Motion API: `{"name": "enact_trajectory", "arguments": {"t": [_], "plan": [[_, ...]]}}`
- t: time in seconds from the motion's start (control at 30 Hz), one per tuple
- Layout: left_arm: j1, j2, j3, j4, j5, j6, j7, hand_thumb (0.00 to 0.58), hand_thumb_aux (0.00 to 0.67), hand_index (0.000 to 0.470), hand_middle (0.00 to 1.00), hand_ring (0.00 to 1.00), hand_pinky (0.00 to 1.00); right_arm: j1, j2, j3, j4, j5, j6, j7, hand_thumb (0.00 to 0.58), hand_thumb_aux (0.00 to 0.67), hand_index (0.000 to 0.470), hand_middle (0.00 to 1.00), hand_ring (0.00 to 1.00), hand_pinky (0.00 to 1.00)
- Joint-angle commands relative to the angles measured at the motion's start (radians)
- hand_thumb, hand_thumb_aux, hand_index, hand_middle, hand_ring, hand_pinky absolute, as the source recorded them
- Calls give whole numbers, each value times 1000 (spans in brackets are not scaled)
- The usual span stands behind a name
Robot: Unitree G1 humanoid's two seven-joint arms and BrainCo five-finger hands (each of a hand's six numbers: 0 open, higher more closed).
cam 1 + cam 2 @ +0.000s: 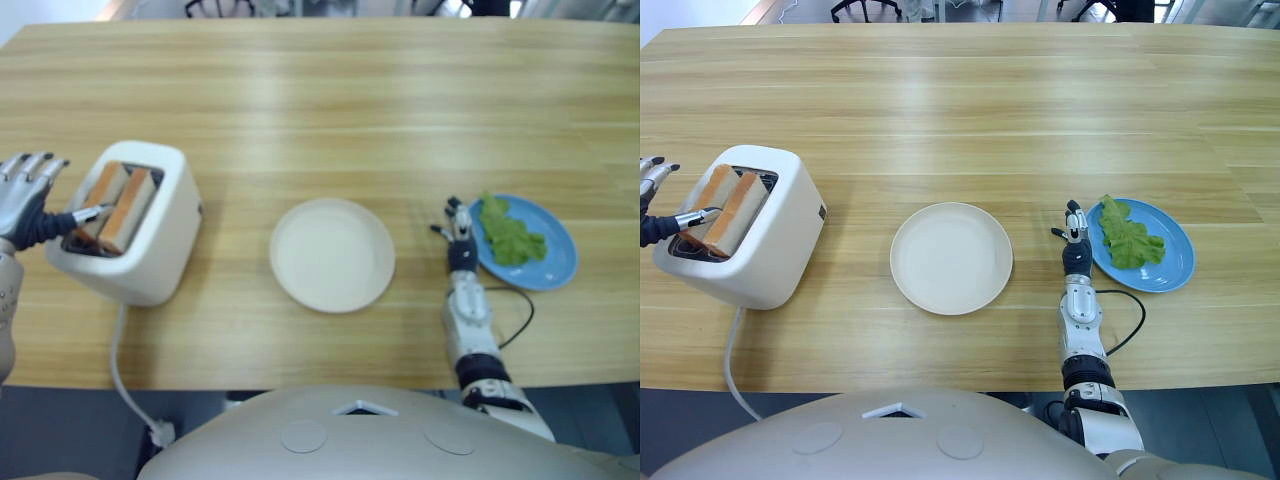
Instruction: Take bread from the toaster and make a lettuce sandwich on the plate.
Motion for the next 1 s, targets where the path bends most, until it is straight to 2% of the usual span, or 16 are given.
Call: {"name": "enact_trajectory", "arguments": {"t": [0.03,0.9,0.97,1.0], "plan": [[5,-1,2,3,26,-4,9,0,0,0,0,0,0,20,0,0,18,-1,31,-2,0,0,0,0,0,0],[43,5,-79,70,49,-7,-48,0,0,0,0,0,0,54,-2,-4,-25,0,48,-7,0,0,0,0,0,0],[42,3,-79,67,45,-12,-45,14,8,5,0,0,0,54,-2,-4,-25,0,48,-7,0,0,0,0,0,0],[42,1,-79,63,42,-15,-43,241,158,108,0,0,0,54,-2,-4,-26,-1,49,-7,0,0,0,0,0,0]]}}
